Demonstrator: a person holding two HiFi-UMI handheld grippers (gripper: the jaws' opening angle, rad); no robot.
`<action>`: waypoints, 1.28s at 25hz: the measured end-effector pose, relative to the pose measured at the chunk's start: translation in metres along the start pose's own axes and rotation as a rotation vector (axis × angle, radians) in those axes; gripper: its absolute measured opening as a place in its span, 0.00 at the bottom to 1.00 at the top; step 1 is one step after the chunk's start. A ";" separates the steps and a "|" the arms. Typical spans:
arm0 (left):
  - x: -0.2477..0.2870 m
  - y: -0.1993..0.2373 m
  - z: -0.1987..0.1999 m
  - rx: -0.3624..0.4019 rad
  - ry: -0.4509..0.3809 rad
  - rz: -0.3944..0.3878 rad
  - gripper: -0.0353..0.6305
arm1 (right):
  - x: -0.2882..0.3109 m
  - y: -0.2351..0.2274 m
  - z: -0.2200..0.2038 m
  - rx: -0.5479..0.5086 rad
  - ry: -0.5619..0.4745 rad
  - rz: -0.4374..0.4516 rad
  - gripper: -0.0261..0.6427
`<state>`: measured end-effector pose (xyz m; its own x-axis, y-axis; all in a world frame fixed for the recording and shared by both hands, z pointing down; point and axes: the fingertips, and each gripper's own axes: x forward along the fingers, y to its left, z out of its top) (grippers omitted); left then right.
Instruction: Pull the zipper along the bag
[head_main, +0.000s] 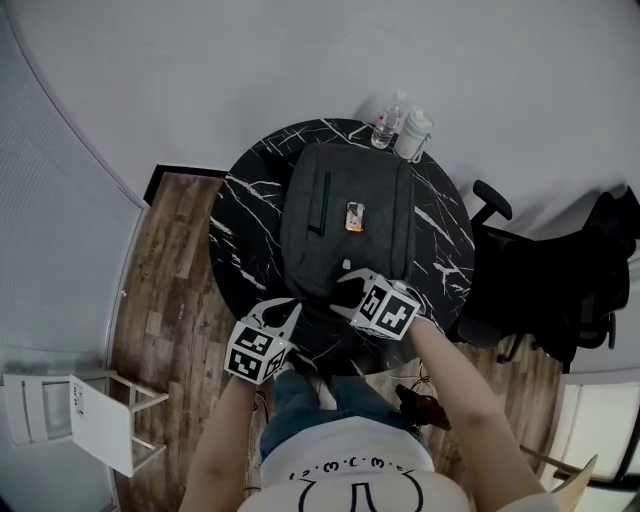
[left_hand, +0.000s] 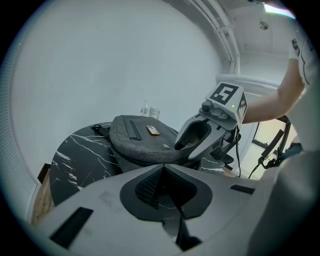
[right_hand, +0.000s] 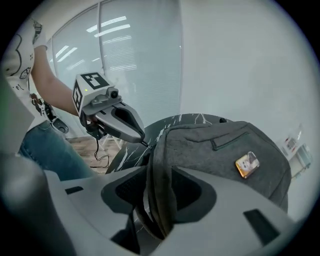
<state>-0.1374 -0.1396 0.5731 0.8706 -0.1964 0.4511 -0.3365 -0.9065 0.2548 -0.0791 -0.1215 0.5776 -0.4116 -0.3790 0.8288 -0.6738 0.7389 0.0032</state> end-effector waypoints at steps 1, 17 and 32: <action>0.001 0.001 -0.001 0.004 0.001 0.000 0.08 | 0.006 0.002 -0.002 -0.019 0.031 -0.005 0.35; 0.031 0.000 -0.025 0.106 0.113 -0.025 0.08 | 0.016 0.000 -0.011 -0.053 0.105 -0.027 0.28; 0.016 -0.015 -0.020 0.179 0.256 -0.139 0.08 | -0.003 0.009 -0.026 -0.120 0.151 0.026 0.21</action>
<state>-0.1255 -0.1214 0.5932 0.7780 0.0131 0.6281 -0.1332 -0.9736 0.1853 -0.0682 -0.0991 0.5891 -0.3253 -0.2779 0.9039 -0.5825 0.8118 0.0400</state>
